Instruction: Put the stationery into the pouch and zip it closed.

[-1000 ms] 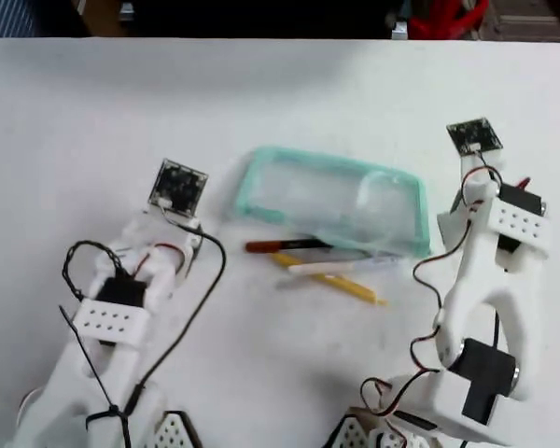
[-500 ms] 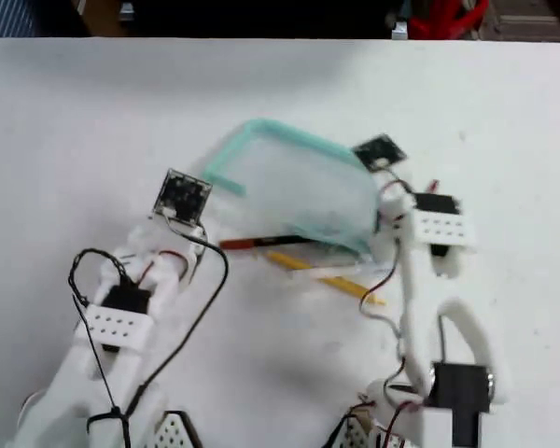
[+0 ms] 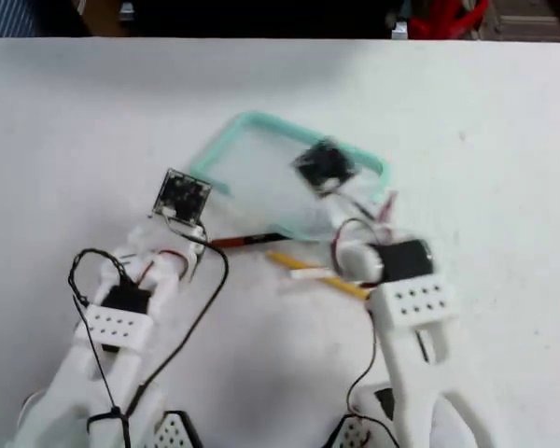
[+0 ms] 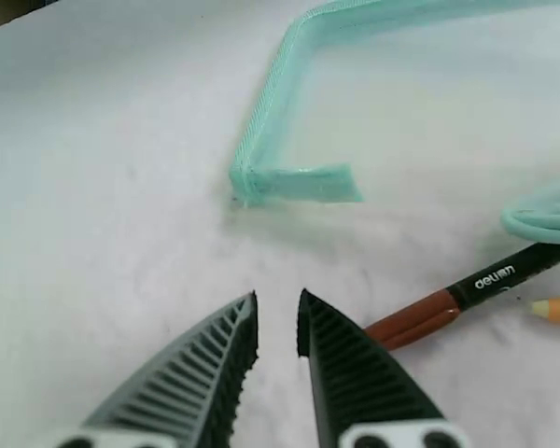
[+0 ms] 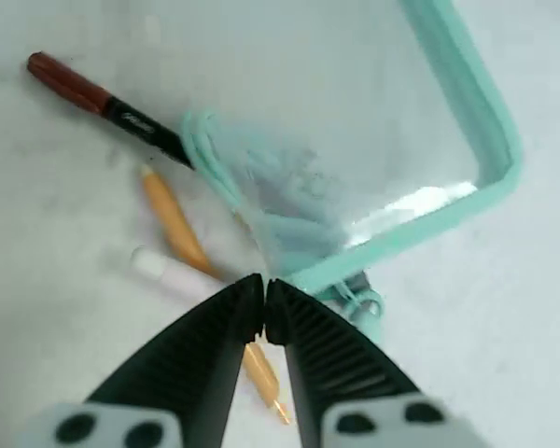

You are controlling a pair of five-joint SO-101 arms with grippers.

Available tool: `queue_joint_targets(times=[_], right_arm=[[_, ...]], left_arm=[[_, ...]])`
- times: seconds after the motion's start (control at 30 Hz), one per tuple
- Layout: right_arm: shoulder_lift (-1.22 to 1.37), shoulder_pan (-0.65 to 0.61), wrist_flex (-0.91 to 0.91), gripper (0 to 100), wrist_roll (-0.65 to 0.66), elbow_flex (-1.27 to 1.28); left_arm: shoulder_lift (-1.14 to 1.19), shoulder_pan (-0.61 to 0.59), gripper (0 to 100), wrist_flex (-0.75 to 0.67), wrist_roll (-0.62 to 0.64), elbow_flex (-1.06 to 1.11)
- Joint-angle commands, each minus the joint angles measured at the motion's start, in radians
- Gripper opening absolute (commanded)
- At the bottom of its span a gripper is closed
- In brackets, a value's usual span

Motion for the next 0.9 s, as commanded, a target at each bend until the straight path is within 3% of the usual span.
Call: queue_joint_targets(times=[0.0, 0.13, 0.3, 0.4, 0.57, 0.67, 0.87], right_arm=[[-0.054, 0.188, 0.002, 2.7, 0.006, -0.005], [-0.054, 0.343, -0.036, 12.7, 0.183, 0.066], [-0.054, 0.346, -0.159, 24.5, 0.381, 0.232], [-0.054, 0.331, -0.185, 24.0, 0.384, 0.241], [-0.005, 0.214, -0.166, 24.3, 0.239, 0.216], [0.102, 0.154, -0.179, 24.3, 0.233, 0.189], [0.325, 0.179, -0.268, 24.3, 0.256, 0.077]], left_arm=[[0.002, 0.013, 9, -0.021, -0.005, -0.005], [0.002, 0.013, 9, -0.021, -0.005, -0.005], [0.002, 0.015, 9, -0.021, -0.005, -0.005], [0.002, 0.013, 9, -0.021, -0.006, -0.005], [0.002, 0.01, 9, -0.021, -0.008, -0.005], [0.002, 0.01, 9, -0.021, -0.008, -0.005], [0.002, 0.01, 9, -0.021, -0.009, -0.005]])
